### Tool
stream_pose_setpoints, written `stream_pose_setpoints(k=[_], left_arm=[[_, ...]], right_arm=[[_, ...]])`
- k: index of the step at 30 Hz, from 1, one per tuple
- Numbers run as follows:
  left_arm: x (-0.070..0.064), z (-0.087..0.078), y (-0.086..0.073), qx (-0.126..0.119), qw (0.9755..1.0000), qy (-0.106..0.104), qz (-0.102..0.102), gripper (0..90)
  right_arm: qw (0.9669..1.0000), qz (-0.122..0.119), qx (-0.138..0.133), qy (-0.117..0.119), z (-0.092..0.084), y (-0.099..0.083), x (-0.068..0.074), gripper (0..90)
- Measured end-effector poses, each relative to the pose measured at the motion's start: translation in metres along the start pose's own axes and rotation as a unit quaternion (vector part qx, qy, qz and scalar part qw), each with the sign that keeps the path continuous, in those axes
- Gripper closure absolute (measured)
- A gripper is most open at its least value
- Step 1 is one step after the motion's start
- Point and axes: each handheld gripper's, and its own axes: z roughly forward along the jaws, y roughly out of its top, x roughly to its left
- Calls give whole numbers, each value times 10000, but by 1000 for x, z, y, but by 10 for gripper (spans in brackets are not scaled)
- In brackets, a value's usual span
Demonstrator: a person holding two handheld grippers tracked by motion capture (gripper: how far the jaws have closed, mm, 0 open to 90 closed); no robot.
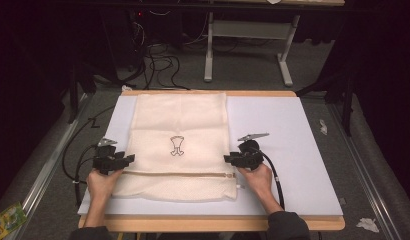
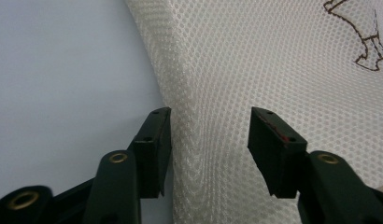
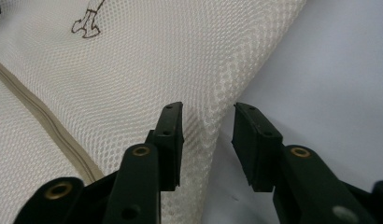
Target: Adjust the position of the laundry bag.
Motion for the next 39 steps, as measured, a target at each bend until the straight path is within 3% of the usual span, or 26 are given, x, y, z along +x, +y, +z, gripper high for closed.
stream_pose_setpoints(k=[5, 8, 10, 20, 28, 39], left_arm=[[-1, 0, 1, 113, 9999, 2, 78, 689], [-2, 0, 3, 164, 9998, 18, 105, 804], [-3, 0, 4, 175, 9998, -26, 97, 833], [-2, -3, 5, -38, 9996, -254, 66, 839], [-18, 4, 14, -95, 9992, -342, 177, 846], [-25, 6, 20, -98, 9988, -424, 240, 848]], right_arm=[[9999, -122, 60, -16, 3, 3, 2, 828], [9999, -139, 29, -11, 1, 2, 3, 854], [9999, -157, 17, -6, 1, 2, 3, 859], [9998, -158, -73, 26, -4, 2, -1, 861], [9997, -41, -232, -14, -14, -3, -13, 861], [9995, 15, -319, -8, -22, -8, -20, 857]])
